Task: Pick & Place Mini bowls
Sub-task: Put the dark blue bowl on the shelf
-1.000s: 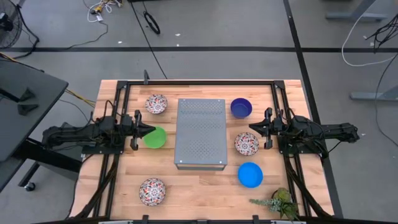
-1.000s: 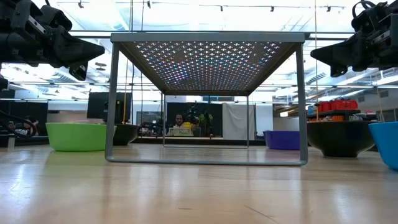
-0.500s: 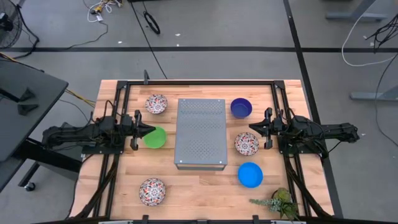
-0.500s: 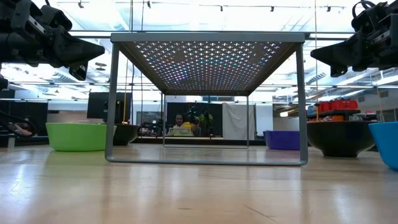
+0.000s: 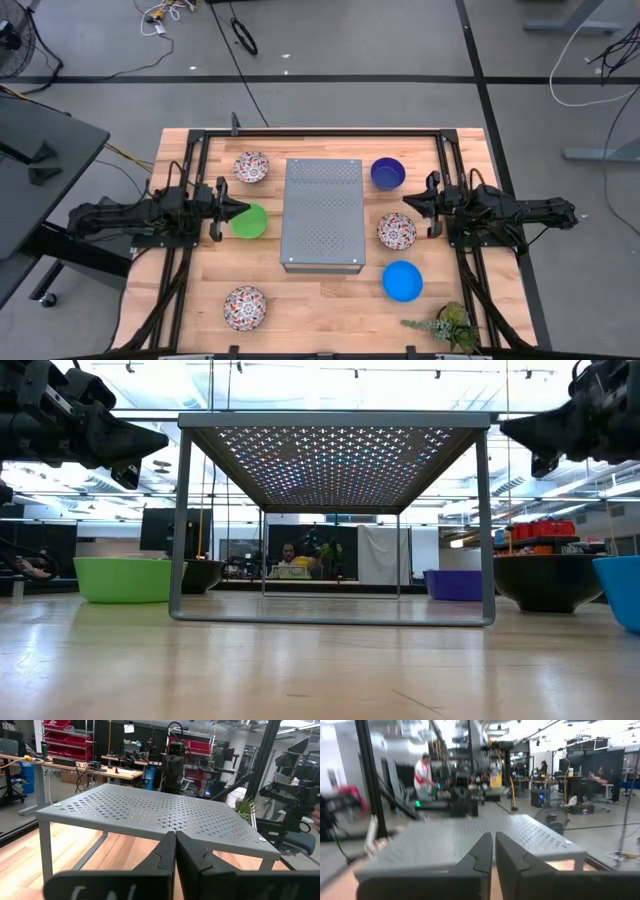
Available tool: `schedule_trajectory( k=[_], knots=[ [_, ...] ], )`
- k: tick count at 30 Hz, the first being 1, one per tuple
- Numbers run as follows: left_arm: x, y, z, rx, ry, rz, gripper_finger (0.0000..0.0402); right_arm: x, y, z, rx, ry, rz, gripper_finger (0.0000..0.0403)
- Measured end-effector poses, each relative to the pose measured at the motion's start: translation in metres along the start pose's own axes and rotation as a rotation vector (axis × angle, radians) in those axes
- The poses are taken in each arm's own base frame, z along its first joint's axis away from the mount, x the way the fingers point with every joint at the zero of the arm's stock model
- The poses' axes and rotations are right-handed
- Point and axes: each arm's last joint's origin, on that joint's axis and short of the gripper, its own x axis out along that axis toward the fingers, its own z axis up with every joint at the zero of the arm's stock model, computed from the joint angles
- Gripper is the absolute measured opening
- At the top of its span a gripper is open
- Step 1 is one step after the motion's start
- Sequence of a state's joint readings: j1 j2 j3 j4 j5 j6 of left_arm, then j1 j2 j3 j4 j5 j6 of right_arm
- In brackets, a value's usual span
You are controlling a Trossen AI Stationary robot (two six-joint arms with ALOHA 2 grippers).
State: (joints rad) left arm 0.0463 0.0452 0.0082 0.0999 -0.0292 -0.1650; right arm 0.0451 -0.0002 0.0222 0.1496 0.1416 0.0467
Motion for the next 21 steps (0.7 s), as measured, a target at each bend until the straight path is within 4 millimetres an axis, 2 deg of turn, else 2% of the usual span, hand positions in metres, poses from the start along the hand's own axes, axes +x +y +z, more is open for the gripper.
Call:
schedule_trajectory(
  k=[12,21],
  knots=[
    [0.000,0.000,0.000,0.000,0.000,0.000,0.0014,-0.002,0.001,0.018,0.243,-0.188,0.030,0.0027],
    [0.000,0.000,0.000,0.000,0.000,0.000,0.0014,-0.010,0.001,0.044,0.406,-0.454,0.101,0.0027]
  ],
)
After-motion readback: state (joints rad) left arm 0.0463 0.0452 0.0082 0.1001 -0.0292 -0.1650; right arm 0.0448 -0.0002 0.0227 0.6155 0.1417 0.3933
